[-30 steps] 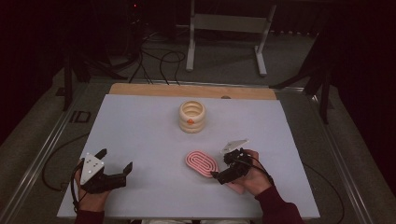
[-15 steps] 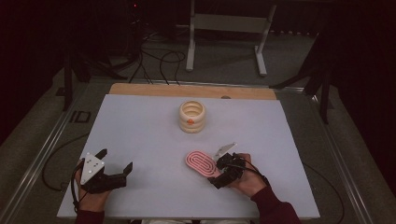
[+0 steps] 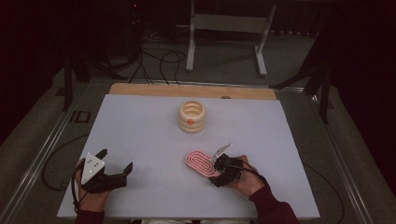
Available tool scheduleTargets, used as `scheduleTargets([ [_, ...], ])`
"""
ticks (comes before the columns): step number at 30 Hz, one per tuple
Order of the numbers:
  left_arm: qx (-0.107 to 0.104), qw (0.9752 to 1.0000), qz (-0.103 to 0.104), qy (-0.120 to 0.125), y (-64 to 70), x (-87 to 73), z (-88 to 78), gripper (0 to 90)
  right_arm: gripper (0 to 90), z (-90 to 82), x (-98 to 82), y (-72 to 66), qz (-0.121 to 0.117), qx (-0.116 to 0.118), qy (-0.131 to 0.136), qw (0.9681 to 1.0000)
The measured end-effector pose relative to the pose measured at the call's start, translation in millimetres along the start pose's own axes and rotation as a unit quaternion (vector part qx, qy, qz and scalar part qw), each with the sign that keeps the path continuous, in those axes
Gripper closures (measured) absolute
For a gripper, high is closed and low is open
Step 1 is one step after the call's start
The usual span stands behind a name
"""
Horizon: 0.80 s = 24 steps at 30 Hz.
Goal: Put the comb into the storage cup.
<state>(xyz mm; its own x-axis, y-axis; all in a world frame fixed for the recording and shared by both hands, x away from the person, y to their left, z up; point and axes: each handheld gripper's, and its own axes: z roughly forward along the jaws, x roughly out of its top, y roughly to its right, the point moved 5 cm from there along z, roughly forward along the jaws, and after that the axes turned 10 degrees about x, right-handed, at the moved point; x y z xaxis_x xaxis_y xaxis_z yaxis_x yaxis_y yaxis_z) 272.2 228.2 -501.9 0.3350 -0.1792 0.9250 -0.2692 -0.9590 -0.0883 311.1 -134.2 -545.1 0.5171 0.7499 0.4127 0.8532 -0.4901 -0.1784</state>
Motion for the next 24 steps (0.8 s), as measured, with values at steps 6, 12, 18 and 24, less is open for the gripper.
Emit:
scheduleTargets([
  [6, 0.0, 1.0, -0.001, 0.0, -0.3, -0.1, -0.1, 0.0, 47.6, 0.0, 0.3, 0.6, -0.001, -0.008, -0.001, 1.0],
  [12, 0.0, 1.0, 0.0, -0.001, 0.1, -0.3, 0.3, 0.0, 53.3, -0.3, -0.1, -1.7, -0.006, -0.008, -0.005, 0.9999],
  [18, 0.0, 1.0, 0.001, -0.003, 0.8, -0.8, 1.2, 0.0, 61.0, -1.2, 0.2, -1.0, -0.006, -0.007, -0.006, 0.9999],
  [24, 0.0, 1.0, 0.001, -0.004, 0.8, -1.0, 1.3, 0.0, 68.1, -1.6, 0.3, 0.3, -0.004, -0.011, -0.003, 0.9999],
])
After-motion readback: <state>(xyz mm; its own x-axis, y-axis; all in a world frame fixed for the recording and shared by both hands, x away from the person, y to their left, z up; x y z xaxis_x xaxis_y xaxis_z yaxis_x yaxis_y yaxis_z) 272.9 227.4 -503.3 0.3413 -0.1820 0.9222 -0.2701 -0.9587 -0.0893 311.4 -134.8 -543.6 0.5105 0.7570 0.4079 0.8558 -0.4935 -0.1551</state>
